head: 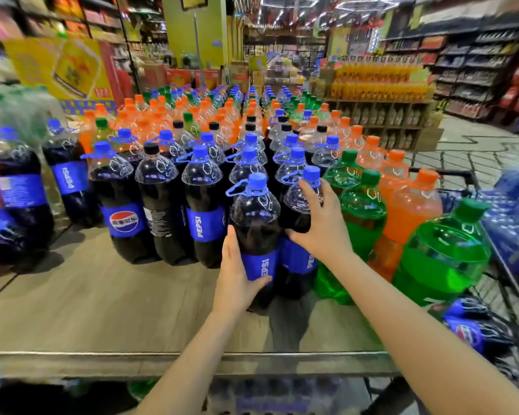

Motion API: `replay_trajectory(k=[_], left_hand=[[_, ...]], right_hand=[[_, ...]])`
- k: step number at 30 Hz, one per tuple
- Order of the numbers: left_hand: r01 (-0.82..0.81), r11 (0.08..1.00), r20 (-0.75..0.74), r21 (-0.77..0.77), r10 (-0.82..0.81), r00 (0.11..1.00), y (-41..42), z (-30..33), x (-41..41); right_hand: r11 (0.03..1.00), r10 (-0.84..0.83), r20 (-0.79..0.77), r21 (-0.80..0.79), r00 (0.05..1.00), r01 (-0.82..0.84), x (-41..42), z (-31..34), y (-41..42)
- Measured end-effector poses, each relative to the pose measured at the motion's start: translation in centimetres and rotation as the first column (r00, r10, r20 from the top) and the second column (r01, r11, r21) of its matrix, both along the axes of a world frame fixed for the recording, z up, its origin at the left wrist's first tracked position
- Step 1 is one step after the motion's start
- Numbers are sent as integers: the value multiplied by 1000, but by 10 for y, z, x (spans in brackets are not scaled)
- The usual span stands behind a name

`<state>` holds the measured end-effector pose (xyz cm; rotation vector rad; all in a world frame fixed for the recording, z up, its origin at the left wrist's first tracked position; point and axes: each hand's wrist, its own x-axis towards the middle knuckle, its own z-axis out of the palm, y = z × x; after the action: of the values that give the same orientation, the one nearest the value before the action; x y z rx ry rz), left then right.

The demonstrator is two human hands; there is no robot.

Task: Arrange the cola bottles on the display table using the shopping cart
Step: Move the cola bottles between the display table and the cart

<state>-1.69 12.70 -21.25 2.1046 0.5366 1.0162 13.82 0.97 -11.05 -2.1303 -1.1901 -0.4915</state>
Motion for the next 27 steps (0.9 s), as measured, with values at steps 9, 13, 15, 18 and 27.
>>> replay_trajectory(k=[9,13,15,18,27], left_hand=[[2,1000,-36,-5,-2,999,23,7,13],[14,1000,-44,1,-14,999,27,4,15],[20,1000,-51,-3,-20,998,30,0,15],[3,999,-90,42,1,996,28,-1,14],[-51,900,-300,432,197,933,6,4,-22]], right_hand=[[997,16,-51,81,999,-11,0,-9,6],[994,29,-33,107,999,-26,3,-18,8],[994,20,-11,112,1000,-19,5,-23,9],[995,-49,93,96,994,40,4,-32,7],[972,-151,117,-166,982,169,-44,-79,-41]])
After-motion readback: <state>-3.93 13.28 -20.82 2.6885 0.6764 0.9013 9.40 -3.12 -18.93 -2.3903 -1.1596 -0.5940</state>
